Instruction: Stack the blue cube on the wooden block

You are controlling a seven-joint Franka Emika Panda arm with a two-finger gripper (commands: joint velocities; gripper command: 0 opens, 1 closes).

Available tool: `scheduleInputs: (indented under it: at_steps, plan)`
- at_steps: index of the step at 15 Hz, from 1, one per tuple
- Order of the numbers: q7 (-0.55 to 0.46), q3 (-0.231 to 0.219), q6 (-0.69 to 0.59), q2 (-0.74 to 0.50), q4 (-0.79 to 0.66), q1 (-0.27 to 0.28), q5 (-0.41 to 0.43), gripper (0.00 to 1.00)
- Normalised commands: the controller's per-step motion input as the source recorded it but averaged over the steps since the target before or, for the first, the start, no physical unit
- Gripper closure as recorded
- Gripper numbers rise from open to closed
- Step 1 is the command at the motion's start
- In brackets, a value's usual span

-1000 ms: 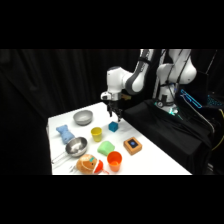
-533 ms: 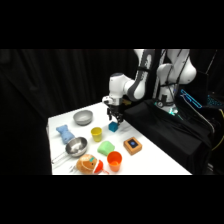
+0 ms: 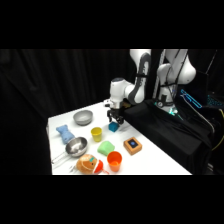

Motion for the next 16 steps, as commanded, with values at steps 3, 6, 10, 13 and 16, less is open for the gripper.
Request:
scheduleInputs:
  at_steps: [3,6,10,13,16]
  plan:
    - [0.11,0.067,0.21,0.11,0.06,-0.138,-0.218,0.00]
    - [0.11,0.083,0.17,0.08,0.08,-0.143,-0.177,0.21]
    - [0.12,0.112,0.14,0.08,0.09,-0.158,-0.132,0.49]
    - [0.12,0.079,0.09,0.04,0.05,-0.120,-0.143,0.65]
    - [0.14,-0.037,0.05,-0.03,-0.03,0.001,-0.197,0.69]
